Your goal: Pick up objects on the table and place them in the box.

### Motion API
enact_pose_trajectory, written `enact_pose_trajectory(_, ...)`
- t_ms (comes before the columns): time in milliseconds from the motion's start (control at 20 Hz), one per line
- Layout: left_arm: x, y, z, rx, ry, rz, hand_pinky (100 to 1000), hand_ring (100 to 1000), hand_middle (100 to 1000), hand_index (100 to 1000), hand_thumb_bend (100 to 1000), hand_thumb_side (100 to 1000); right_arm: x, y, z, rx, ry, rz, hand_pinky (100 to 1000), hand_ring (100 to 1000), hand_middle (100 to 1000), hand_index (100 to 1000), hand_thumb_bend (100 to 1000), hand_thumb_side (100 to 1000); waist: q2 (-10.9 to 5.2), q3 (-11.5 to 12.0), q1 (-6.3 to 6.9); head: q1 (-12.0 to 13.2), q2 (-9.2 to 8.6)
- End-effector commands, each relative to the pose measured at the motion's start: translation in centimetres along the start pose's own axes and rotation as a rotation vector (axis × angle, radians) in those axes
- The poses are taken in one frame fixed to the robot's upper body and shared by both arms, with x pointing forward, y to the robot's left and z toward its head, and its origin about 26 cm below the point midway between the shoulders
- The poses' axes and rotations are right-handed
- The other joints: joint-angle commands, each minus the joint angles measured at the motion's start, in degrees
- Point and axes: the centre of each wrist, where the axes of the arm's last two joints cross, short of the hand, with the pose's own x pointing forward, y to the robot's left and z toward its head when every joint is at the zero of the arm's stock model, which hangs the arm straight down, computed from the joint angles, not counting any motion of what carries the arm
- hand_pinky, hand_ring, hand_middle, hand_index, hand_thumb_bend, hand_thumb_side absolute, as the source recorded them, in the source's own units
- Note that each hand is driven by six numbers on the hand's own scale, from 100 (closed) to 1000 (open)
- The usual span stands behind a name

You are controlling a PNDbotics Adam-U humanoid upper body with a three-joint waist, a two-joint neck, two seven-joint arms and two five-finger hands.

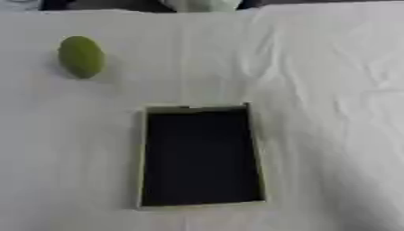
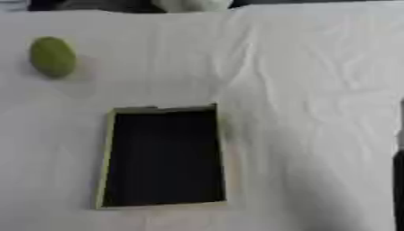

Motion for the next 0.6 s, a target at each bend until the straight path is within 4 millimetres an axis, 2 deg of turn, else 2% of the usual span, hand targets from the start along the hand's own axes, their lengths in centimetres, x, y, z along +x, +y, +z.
enact_pose_trajectory(50, 0.7, 0.3, -1.2, 0.004, -0.033, -0.009, 582, 653, 627, 780, 100, 511, 0.8, -0.4, -0.8, 0.016, -0.029, 0.023, 762, 898, 606, 823, 100, 510, -1.6, 0.2, 0.12, -0.1, -0.18)
enact_pose_trajectory(350, 0.8, 0.4, -1.4, -0.003, -0.03, -0.022, 583, 654, 630, 782, 100, 491, 0.8, -0.5, -0.8, 0.015, -0.027, 0.026, 762, 897, 606, 822, 100, 510, -1.92, 0.3, 0.24, -0.5, 0.16)
enact_pose_trajectory(600, -0.6, 1.7, -3.0, -0.128, -0.037, -0.115, 595, 660, 637, 794, 100, 391, 0.8, -0.5, -0.7, 0.024, -0.02, 0.029, 762, 896, 606, 822, 100, 510, -2.31, 0.2, 0.76, -0.6, 0.78)
